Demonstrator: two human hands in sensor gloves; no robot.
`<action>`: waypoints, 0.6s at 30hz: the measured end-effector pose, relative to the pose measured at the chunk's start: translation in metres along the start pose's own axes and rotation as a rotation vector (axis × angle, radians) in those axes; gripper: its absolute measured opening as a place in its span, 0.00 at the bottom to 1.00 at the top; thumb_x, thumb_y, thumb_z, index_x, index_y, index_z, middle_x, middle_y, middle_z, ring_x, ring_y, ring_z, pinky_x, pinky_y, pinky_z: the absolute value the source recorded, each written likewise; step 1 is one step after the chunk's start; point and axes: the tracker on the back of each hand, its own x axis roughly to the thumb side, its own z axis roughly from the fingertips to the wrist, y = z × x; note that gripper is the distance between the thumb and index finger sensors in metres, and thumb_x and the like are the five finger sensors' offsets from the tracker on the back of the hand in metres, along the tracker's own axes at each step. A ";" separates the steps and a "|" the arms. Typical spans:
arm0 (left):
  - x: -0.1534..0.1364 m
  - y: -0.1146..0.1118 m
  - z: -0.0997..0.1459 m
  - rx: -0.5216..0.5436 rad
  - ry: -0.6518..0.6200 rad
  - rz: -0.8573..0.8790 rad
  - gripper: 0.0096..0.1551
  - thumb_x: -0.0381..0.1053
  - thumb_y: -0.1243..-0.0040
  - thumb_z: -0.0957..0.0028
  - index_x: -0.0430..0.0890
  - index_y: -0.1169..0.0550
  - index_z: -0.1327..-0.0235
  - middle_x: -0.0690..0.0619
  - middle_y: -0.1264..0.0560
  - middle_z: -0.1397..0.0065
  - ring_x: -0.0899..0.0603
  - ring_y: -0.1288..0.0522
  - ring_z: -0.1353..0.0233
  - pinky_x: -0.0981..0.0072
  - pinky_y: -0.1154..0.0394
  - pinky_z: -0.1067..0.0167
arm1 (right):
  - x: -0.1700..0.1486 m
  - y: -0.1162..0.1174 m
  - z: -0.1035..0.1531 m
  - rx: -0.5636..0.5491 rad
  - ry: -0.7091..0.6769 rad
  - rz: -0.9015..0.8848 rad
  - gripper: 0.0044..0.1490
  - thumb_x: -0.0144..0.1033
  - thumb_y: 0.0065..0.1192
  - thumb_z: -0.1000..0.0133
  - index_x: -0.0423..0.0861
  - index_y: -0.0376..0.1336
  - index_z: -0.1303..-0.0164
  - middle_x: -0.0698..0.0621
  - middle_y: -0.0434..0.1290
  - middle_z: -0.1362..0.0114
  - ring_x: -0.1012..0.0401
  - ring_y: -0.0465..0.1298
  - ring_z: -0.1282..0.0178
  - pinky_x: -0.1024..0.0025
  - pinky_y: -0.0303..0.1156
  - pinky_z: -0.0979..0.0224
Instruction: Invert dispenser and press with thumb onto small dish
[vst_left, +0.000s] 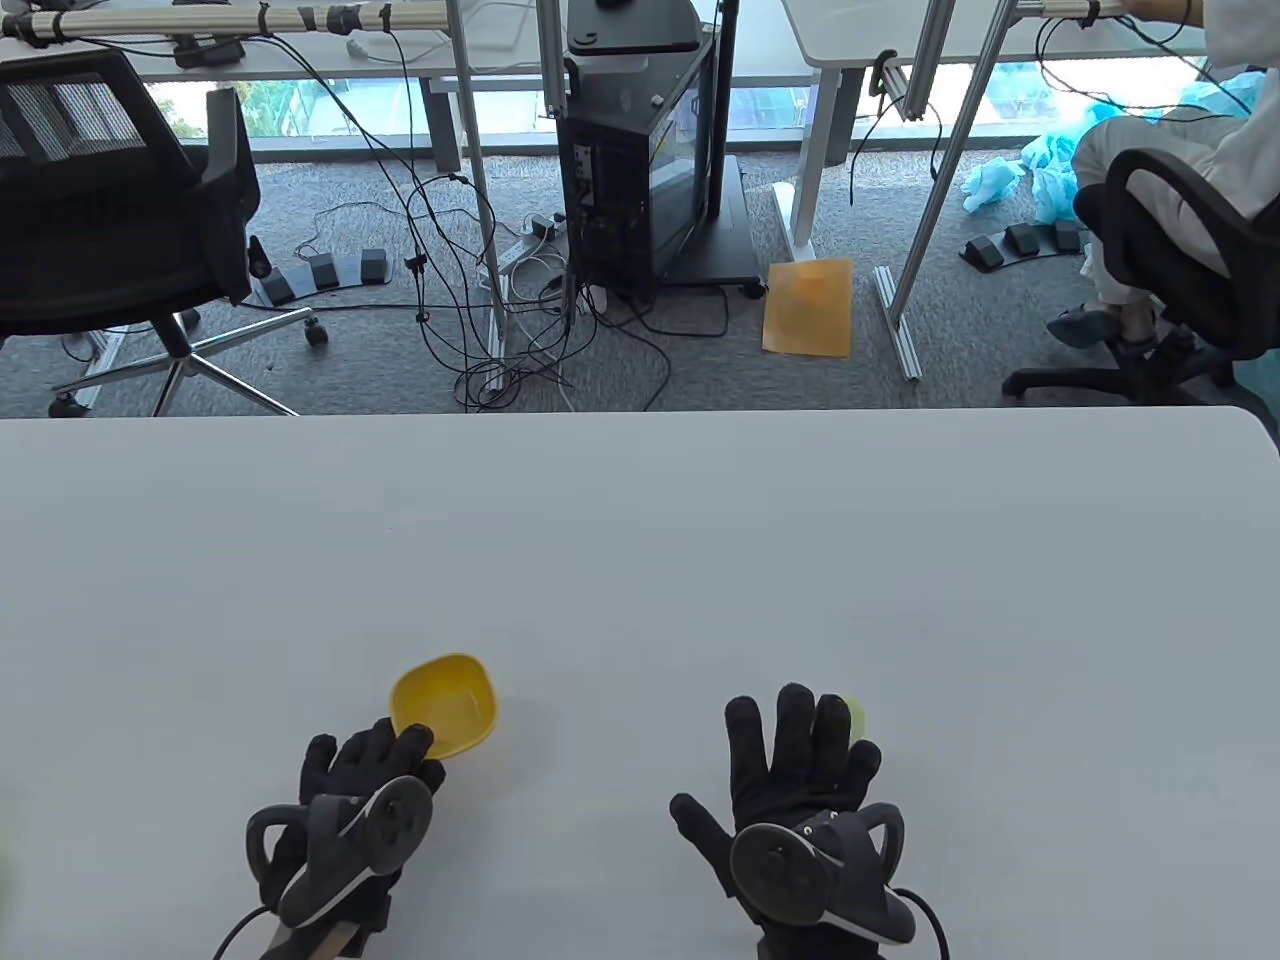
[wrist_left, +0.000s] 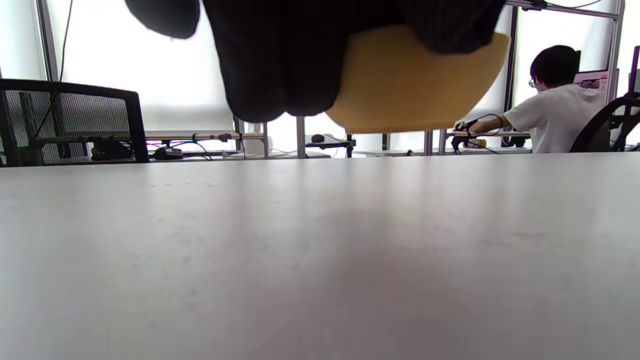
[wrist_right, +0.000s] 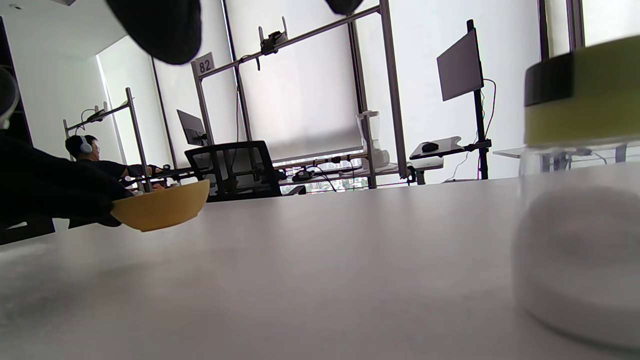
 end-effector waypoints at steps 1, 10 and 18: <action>0.003 0.000 0.001 -0.001 -0.024 0.006 0.28 0.65 0.48 0.43 0.59 0.21 0.32 0.50 0.17 0.28 0.43 0.16 0.28 0.40 0.32 0.27 | 0.000 0.000 0.000 -0.001 0.001 0.000 0.61 0.56 0.49 0.30 0.20 0.34 0.15 0.09 0.27 0.27 0.11 0.29 0.35 0.09 0.36 0.50; 0.038 -0.004 0.008 -0.047 -0.204 0.001 0.28 0.65 0.49 0.43 0.59 0.21 0.32 0.49 0.17 0.28 0.44 0.16 0.28 0.39 0.32 0.26 | -0.001 0.000 0.000 0.001 0.005 0.002 0.61 0.56 0.49 0.30 0.20 0.34 0.15 0.09 0.27 0.27 0.11 0.29 0.35 0.09 0.36 0.50; 0.051 -0.013 0.009 -0.140 -0.292 -0.011 0.29 0.64 0.49 0.42 0.59 0.22 0.29 0.52 0.18 0.26 0.44 0.18 0.26 0.39 0.33 0.26 | -0.001 -0.001 0.001 -0.003 0.008 0.002 0.61 0.56 0.49 0.30 0.20 0.34 0.15 0.10 0.27 0.27 0.11 0.29 0.35 0.09 0.36 0.50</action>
